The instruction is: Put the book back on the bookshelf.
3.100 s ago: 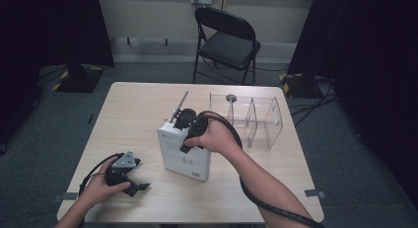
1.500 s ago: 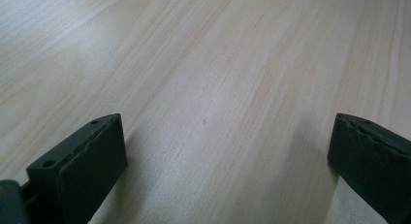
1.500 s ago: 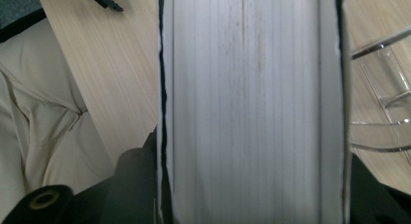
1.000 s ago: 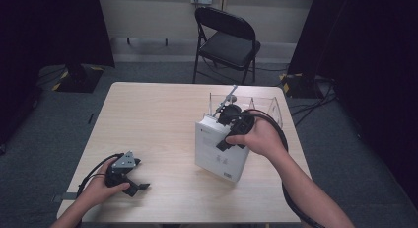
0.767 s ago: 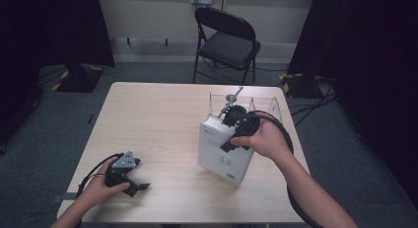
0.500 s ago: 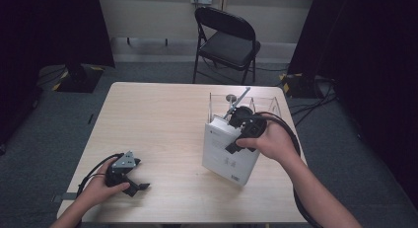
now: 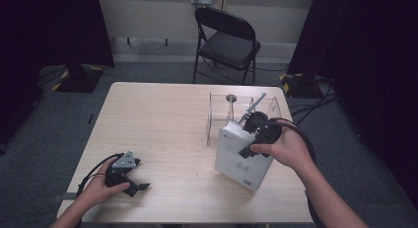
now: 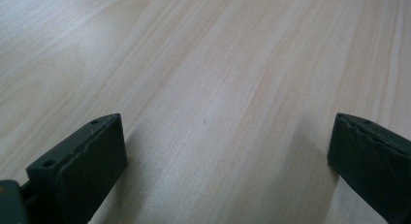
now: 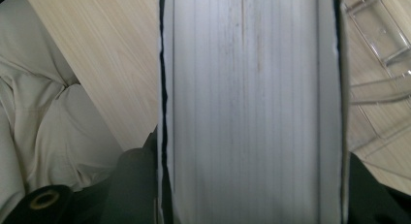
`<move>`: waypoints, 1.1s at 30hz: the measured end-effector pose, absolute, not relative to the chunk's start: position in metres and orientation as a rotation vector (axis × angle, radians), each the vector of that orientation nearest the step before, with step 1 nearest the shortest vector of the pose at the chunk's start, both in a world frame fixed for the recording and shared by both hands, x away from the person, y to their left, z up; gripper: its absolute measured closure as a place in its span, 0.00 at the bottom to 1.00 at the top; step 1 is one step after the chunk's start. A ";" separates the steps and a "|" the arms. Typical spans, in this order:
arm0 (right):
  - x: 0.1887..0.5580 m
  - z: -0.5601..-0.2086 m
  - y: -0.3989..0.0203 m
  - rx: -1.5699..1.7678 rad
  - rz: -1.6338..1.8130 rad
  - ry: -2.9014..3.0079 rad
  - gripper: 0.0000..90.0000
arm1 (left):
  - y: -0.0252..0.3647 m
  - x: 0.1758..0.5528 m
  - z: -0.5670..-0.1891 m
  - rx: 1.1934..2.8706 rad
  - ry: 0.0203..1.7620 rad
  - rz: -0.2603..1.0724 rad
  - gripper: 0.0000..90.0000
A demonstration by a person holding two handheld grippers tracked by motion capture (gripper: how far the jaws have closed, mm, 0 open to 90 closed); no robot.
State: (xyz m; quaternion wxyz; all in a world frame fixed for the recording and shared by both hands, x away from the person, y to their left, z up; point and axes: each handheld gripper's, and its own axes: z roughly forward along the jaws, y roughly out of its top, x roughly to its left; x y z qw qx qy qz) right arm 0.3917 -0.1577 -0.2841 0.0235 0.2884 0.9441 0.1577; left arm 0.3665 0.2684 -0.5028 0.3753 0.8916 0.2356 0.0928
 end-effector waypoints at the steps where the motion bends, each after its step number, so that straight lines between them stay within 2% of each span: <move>1: 0.391 -0.284 -0.160 0.899 0.482 2.923 0.58 | 0.268 0.366 -0.503 2.282 0.603 0.238 0.00; 33: 0.389 -0.292 -0.208 1.054 0.465 2.861 0.58 | 0.268 0.366 -0.503 2.281 0.603 0.238 0.00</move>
